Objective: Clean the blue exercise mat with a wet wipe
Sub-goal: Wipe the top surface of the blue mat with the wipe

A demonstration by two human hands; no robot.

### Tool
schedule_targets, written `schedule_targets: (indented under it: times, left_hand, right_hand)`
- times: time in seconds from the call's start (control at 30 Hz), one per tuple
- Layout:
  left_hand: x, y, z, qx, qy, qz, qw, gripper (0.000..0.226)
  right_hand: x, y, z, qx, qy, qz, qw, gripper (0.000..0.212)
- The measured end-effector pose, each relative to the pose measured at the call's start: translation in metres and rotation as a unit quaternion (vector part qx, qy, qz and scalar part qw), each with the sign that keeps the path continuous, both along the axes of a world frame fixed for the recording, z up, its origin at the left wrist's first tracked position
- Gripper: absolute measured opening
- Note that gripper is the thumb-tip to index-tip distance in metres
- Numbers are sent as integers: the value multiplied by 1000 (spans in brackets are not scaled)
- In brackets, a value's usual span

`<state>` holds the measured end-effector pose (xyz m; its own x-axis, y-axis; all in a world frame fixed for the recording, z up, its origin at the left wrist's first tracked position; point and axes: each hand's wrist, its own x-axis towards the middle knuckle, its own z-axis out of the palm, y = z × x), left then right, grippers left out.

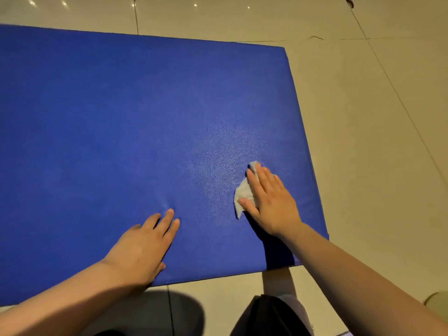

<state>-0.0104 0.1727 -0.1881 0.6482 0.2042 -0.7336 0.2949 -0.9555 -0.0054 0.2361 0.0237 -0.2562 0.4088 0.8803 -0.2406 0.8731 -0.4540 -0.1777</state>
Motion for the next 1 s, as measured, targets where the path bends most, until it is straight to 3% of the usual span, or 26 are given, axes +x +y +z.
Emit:
schedule_targets:
  times: [0.07,0.1,0.17,0.3,0.4,0.5,0.57,0.63,0.7,0.83,0.9,1.0]
  left_hand:
    - [1,11,2,-26,-54,3,998,83]
    - [5,20,4,-39,-38,-21,998,76]
    - [13,36,-2,-10,-107,-66,992,68]
    - [56,57,3,11,-87,-95,992,96]
    - [80,72,10,26,23,-59,998,99]
    - [97,93,11,44,66,-74,994,111]
    - [107,103,7,71,80,-118,987,113]
    - [114,107,0,77,73,-164,981,114]
    - [116,108,-6,64,90,-175,978,116]
    - [113,117,-10,29,89,-165,982,118]
    - [114,117,-8,21,92,-161,982,117]
    - [115,118,-10,21,92,-168,981,117]
  right_hand:
    - [17,-7,6,-44,-14,-69,997,91]
    - [26,-8,10,-61,-18,-110,992,95]
    - [41,-7,17,-74,-38,-170,982,96]
    - [65,16,35,-68,-57,-172,981,68]
    - [82,37,53,-39,19,-240,970,84]
    - [90,43,69,85,204,-318,922,86]
    - [93,33,75,146,213,-317,913,64]
    - [107,21,79,167,144,-310,925,43]
    - [123,10,78,141,112,-297,938,47]
    - [124,3,67,-8,122,-137,983,65]
    - [120,8,56,-5,107,-120,987,43]
    - [115,23,50,92,73,-174,978,14]
